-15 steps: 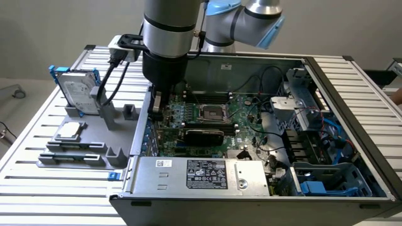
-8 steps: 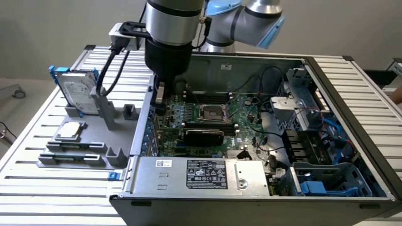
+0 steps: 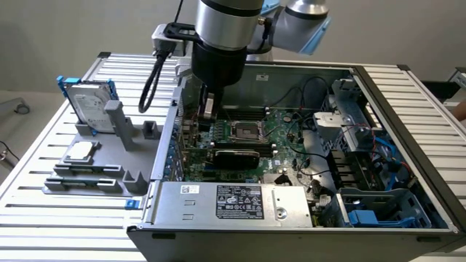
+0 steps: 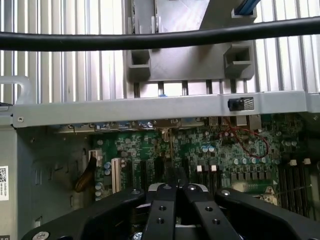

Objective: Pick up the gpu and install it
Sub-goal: 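Press down on the gpu until it lock into place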

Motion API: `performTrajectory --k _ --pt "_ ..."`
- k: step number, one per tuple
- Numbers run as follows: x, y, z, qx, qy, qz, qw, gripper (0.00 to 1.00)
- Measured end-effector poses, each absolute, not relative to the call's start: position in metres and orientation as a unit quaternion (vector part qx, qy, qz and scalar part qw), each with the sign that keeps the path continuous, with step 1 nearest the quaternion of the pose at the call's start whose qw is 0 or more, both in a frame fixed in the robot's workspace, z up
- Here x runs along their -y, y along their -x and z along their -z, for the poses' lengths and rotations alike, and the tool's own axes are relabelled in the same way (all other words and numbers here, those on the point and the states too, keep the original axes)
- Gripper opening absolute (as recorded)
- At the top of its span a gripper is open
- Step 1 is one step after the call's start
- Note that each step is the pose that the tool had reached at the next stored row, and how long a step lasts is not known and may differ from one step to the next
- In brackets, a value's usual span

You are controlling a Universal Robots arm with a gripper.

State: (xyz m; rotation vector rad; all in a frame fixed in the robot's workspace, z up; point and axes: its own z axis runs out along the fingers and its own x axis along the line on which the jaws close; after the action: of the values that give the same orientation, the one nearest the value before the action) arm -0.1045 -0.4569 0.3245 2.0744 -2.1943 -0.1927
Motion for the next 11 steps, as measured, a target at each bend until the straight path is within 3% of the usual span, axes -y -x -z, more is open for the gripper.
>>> performTrajectory --k 5,11 --pt "0.457 0.091 -0.325 0.724 -0.686 0.056 0.043 0.11" --pt "0.457 0.087 -0.325 0.725 -0.689 0.024 0.006 0.11"
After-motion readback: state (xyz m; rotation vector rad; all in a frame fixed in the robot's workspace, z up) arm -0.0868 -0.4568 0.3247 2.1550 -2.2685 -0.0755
